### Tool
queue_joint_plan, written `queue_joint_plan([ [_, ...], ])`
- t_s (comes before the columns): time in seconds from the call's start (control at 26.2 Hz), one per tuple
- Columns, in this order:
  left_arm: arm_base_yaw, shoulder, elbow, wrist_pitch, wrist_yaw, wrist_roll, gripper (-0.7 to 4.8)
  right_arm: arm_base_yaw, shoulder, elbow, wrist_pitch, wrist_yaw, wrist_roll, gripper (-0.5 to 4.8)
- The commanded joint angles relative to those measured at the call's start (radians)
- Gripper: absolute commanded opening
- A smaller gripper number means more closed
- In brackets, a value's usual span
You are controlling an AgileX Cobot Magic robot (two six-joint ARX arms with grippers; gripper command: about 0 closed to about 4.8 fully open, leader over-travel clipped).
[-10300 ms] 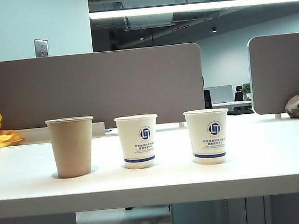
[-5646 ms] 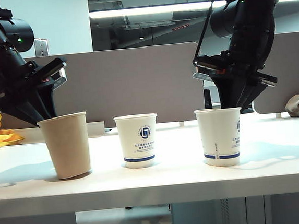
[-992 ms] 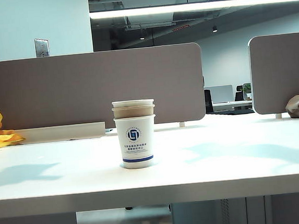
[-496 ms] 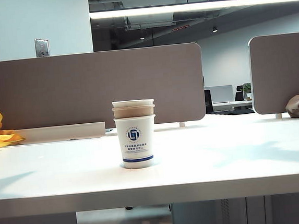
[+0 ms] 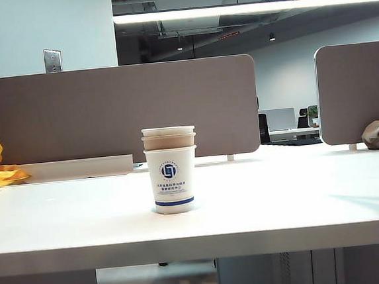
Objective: Pick up all the paper cups on the table one by one and stack them together.
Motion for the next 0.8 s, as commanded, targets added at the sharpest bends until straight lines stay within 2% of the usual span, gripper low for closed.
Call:
queue_joint_plan([
  [0.04, 0.000, -0.046, -0.044, 0.020, -0.007, 0.005, -0.06, 0.000, -0.125, -0.144, 0.120, 0.094, 0.047, -0.02],
  [0.19, 0.000, -0.079, -0.109, 0.019, -0.010, 0.005, -0.06, 0.000, -0.264, -0.293, 0.132, 0.171, 0.047, -0.01],
  [0.42, 0.000, -0.122, -0.182, 0.018, -0.010, 0.004, -0.06, 0.000, -0.400, -0.424, 0.106, 0.177, 0.047, -0.01],
  [0.5, 0.000, -0.134, -0.207, 0.016, -0.010, 0.004, -0.06, 0.000, -0.430, -0.456, 0.071, 0.176, 0.047, -0.01],
  [0.61, 0.000, -0.164, -0.283, 0.012, -0.010, 0.004, -0.06, 0.000, -0.465, -0.478, -0.069, 0.172, 0.080, -0.01],
  [0.8, 0.000, -0.173, -0.325, 0.012, -0.021, 0.004, -0.06, 0.000, -0.475, -0.478, -0.154, 0.172, 0.129, -0.01],
])
